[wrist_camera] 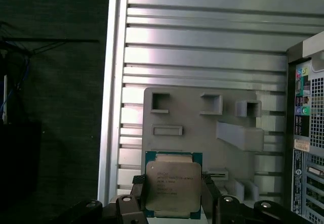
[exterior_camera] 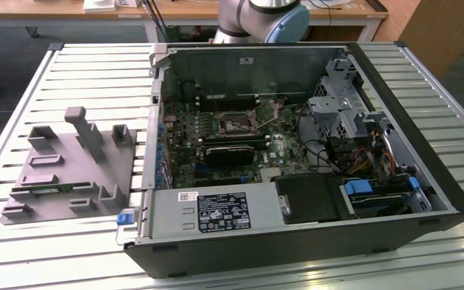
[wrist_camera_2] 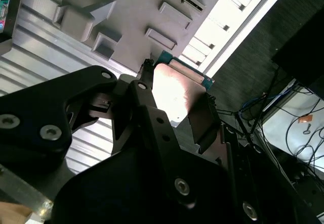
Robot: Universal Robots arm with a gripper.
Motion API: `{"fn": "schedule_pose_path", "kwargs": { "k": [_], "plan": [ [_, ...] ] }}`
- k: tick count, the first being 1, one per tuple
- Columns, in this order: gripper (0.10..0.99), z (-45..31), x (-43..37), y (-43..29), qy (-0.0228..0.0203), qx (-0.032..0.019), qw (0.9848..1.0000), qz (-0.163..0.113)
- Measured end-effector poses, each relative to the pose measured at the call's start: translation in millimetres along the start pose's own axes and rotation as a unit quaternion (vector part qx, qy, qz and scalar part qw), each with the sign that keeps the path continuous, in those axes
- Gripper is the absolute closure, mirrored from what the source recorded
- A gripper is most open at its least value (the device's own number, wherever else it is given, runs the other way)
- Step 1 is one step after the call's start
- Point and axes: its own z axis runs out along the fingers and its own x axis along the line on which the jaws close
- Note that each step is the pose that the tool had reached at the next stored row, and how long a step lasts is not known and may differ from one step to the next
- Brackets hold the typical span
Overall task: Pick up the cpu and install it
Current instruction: 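Pick up the cpu and move it towards the insertion slot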
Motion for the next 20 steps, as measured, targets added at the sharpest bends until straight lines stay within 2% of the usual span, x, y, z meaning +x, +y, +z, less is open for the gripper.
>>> {"fn": "schedule_pose_path", "kwargs": {
  "k": [12, 20],
  "plan": [
    [0.557, -12.9, 0.0, 0.6, 0.0, 0.0, 1.0, 0.0],
    [0.557, -18.8, 0.0, 0.9, 0.0, 0.0001, 1.0, 0.0]
  ]
}}
